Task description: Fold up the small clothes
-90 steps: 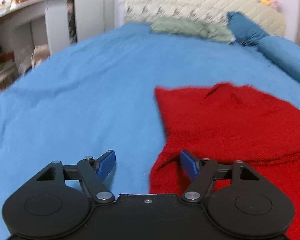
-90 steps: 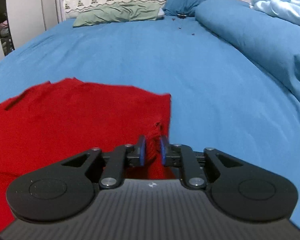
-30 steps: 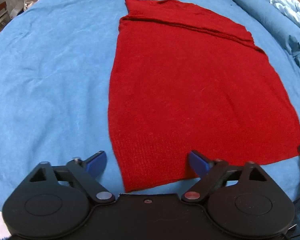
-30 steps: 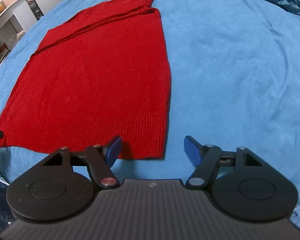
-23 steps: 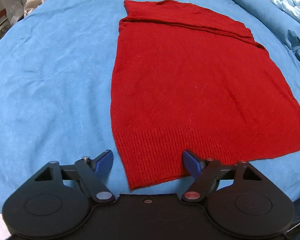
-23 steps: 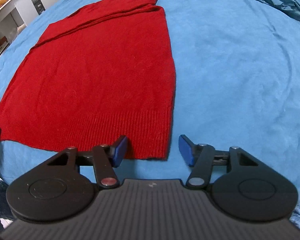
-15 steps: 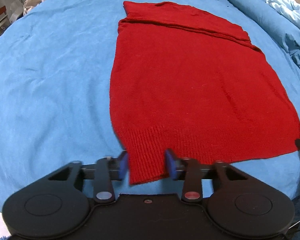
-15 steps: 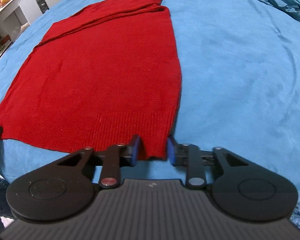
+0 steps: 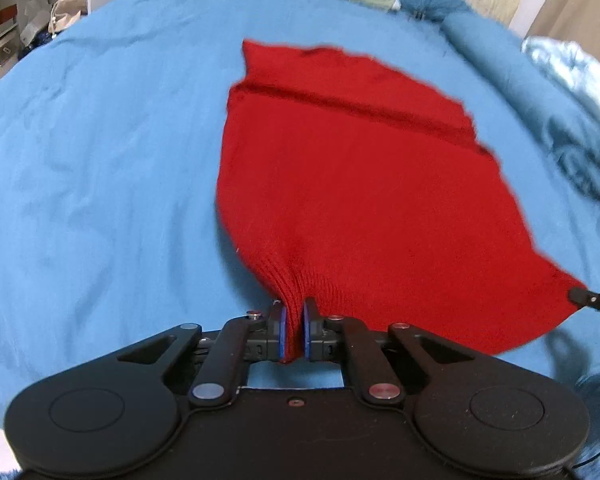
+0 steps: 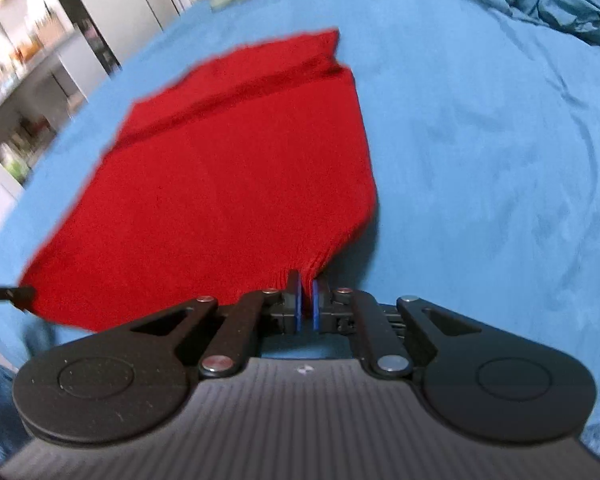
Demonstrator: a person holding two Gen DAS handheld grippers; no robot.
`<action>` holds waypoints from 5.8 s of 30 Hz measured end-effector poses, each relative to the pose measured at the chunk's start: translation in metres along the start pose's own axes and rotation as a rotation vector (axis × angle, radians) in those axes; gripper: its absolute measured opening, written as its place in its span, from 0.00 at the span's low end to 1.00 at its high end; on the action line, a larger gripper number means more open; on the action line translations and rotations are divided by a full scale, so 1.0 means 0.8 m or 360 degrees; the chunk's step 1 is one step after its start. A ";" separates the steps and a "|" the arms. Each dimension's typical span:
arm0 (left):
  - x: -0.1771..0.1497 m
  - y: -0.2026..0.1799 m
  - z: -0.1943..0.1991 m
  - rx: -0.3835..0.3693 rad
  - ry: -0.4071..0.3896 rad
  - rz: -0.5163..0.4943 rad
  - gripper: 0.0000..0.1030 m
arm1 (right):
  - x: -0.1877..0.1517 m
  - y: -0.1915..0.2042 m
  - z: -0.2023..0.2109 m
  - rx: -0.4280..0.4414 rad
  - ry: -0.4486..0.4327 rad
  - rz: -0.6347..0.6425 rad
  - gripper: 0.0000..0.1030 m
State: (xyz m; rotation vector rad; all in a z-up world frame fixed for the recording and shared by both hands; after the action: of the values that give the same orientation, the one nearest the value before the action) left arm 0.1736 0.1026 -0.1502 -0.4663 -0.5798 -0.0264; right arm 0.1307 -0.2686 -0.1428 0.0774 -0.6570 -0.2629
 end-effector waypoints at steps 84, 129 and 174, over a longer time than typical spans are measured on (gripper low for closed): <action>0.273 -0.077 -0.363 0.0132 0.0111 -0.0345 1.00 | 0.211 0.018 -0.284 -0.0325 -0.0371 0.0133 0.94; 0.197 0.117 -0.154 0.0020 -0.0215 -0.0003 1.00 | 0.251 0.482 -0.230 0.0835 -0.0074 0.0529 0.80; 0.186 0.151 -0.159 0.0439 -0.0215 -0.0046 0.99 | 0.139 0.270 -0.265 -0.0190 -0.0341 0.0614 0.81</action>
State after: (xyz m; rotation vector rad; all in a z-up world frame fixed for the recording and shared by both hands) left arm 0.3834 0.1712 -0.2147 -0.1920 -0.7116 0.0574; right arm 0.3919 -0.0925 -0.2116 -0.1936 -0.8520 0.0637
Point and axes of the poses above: each gripper's, at about its wrist camera, not at the fingertips, and z roughly against the way its jaws point, y to its left, x to its top, the point moved 9 cm from there along -z, roughly the way its jaws point, and after that the axes turned 12 degrees about -x, right-handed, at the moved point
